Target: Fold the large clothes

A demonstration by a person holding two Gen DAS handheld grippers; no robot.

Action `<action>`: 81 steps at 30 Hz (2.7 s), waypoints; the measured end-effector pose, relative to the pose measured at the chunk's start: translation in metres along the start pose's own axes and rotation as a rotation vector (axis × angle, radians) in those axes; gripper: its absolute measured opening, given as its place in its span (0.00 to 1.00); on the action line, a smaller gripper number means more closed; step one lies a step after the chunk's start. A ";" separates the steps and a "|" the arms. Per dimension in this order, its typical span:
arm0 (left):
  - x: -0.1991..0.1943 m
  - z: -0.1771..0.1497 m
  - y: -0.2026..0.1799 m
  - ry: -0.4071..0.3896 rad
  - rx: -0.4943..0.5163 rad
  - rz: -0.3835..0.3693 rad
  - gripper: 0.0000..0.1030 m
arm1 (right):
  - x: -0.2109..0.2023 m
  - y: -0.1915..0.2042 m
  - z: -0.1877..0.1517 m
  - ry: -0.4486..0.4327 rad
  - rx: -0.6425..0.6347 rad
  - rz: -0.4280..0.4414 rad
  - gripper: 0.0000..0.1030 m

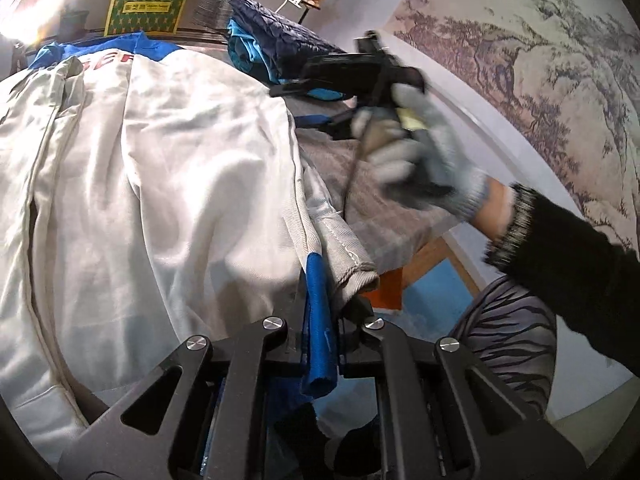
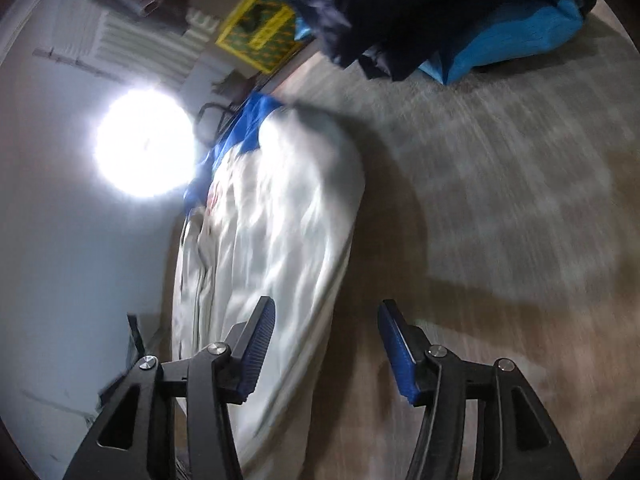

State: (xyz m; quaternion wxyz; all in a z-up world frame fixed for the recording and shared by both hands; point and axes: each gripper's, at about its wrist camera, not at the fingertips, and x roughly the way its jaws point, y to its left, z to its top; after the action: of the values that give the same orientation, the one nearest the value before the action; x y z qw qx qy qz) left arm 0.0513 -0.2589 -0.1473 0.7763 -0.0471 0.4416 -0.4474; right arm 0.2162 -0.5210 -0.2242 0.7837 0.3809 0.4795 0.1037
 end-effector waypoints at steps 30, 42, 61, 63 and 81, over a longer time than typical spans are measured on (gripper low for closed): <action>-0.066 -0.048 0.080 -0.092 -0.283 -0.009 0.07 | 0.109 0.243 0.001 -0.016 -0.502 -0.420 0.01; -0.068 -0.076 0.111 -0.087 -0.406 0.064 0.07 | 0.250 0.277 -0.051 0.167 -0.746 -0.586 0.00; -0.102 -0.079 0.097 -0.058 -0.341 0.065 0.14 | 0.119 0.228 0.027 0.052 -0.390 -0.274 0.49; -0.116 -0.080 0.094 -0.071 -0.310 0.087 0.14 | 0.127 0.224 0.037 0.059 -0.356 -0.257 0.50; -0.037 -0.025 0.138 0.104 -0.105 0.089 0.14 | 0.153 0.262 0.053 -0.007 -0.458 -0.417 0.04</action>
State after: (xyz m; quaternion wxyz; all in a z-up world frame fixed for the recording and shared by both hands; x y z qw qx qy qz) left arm 0.1156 -0.1422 -0.2030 0.7678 -0.0446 0.5058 -0.3908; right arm 0.3923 -0.2865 -0.1312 0.8553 0.0879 0.5087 0.0448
